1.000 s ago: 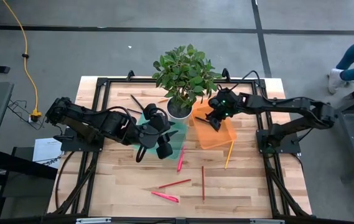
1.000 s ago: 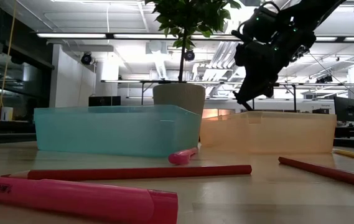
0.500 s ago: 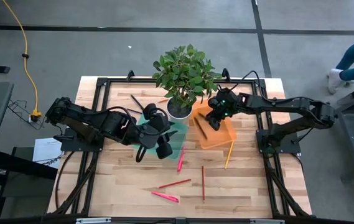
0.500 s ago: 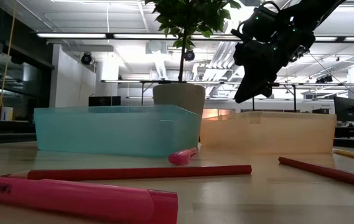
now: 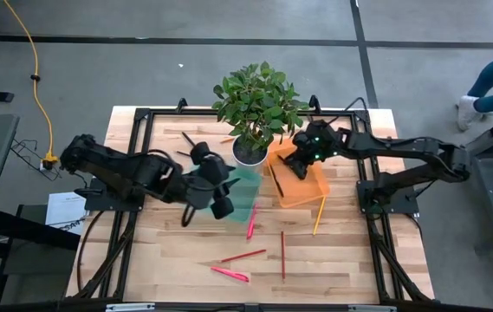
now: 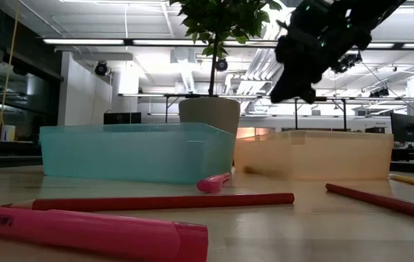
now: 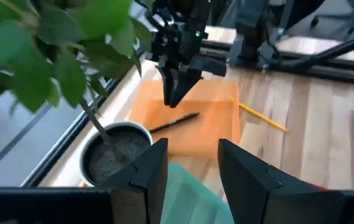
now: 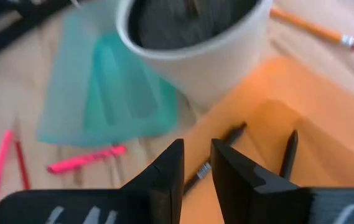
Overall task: Sort pens & pencils
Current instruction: Put the bottom pink pen into the orange bin
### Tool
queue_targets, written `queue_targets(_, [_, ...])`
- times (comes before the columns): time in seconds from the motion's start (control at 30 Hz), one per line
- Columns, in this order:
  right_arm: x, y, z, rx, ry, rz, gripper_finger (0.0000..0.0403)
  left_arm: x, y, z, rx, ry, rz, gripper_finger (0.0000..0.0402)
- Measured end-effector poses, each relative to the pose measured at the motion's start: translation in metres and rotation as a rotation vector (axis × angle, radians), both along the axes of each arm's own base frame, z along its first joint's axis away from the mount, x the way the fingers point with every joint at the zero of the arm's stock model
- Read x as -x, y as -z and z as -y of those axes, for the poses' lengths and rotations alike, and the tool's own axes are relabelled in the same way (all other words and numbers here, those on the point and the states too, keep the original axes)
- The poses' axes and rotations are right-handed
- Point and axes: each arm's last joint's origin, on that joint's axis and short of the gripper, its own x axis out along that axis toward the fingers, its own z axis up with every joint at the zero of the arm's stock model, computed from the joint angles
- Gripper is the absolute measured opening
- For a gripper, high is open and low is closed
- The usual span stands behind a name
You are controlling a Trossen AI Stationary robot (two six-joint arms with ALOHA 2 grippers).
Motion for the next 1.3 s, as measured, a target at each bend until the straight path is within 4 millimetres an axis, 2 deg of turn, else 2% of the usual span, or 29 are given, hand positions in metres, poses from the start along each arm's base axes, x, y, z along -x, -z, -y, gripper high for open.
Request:
queue_targets(0.27, [0.029,-0.045,-0.009,0.034,0.029,0.213,0.0068,0.04,-0.027,0.004,-0.065,-0.031,0.081,0.0127])
queue_targets(0.53, [0.054,-0.072,-0.022,-0.016,0.018,0.364,0.0068,0.068,-0.035,0.001,-0.066,0.011,0.039,0.0127])
queue_targets(0.73, [0.068,-0.087,-0.039,-0.059,-0.033,0.467,0.0068,0.082,-0.037,0.002,-0.017,0.097,-0.01,0.0127])
queue_targets(0.97, [0.068,-0.096,-0.059,-0.079,-0.062,0.535,0.0068,0.083,-0.033,0.013,0.077,0.302,-0.085,0.0126])
queue_targets(1.17, [0.066,-0.095,-0.07,-0.091,-0.065,0.53,0.0068,0.071,-0.026,0.03,0.126,0.502,-0.134,0.0126])
queue_targets(1.3, [0.065,-0.097,-0.076,-0.134,-0.085,0.544,0.0068,0.059,-0.015,0.039,0.183,0.615,-0.198,0.0126])
